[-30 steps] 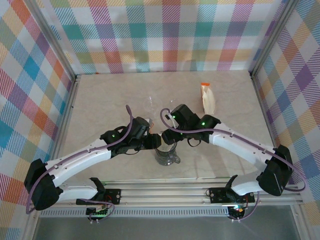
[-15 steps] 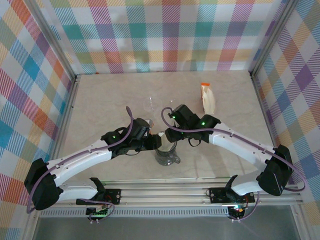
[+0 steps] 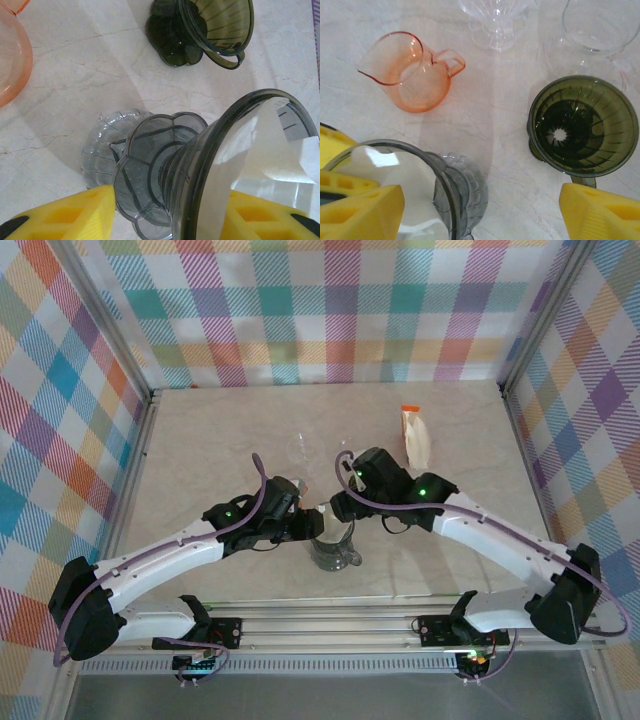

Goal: Place the coffee filter in the dripper

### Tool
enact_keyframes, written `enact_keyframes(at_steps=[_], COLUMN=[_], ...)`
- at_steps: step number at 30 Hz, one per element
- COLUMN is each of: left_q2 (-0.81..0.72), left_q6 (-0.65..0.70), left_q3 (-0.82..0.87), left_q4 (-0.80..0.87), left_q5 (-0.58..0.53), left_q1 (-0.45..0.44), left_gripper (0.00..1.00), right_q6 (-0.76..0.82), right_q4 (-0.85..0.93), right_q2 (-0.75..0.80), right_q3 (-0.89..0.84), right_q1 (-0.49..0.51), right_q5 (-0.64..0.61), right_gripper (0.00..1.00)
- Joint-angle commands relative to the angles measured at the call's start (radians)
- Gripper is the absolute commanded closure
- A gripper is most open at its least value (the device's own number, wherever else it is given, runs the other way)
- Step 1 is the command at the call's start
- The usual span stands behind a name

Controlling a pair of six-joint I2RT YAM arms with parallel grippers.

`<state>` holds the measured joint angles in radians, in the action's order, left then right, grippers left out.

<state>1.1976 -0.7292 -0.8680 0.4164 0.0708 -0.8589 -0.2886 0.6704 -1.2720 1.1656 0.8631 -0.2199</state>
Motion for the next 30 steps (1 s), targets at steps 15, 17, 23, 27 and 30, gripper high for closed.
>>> enact_keyframes(at_steps=[15,17,23,27,30], left_q2=[-0.279,-0.319,-0.372,-0.396,-0.405], left_q6=[-0.033,-0.021,-0.026,-0.033,-0.015], left_q3=[-0.019,-0.006,0.034,0.068,0.082], left_q4=[0.022,0.037,0.084,0.091,0.088], left_q5=[-0.115,-0.147,-0.192,-0.213,-0.207], left_q1=[0.0,0.0,0.0,0.0,0.0], left_gripper=[0.18,0.14,0.1,0.09,0.08], right_q6=[-0.096,-0.105,-0.142,-0.169,-0.173], right_q4=[-0.03,-0.022,-0.013,-0.022,-0.04], right_q2=[0.184,0.205,0.293,0.351,0.393], right_q3=[-0.135,-0.153,-0.241,-0.307,-0.346], right_q1=[-0.003,-0.003,-0.003,-0.003,-0.003], right_q5=[0.005,0.001,0.003,0.015,0.024], right_gripper=[0.17,0.17,0.17,0.17,0.18])
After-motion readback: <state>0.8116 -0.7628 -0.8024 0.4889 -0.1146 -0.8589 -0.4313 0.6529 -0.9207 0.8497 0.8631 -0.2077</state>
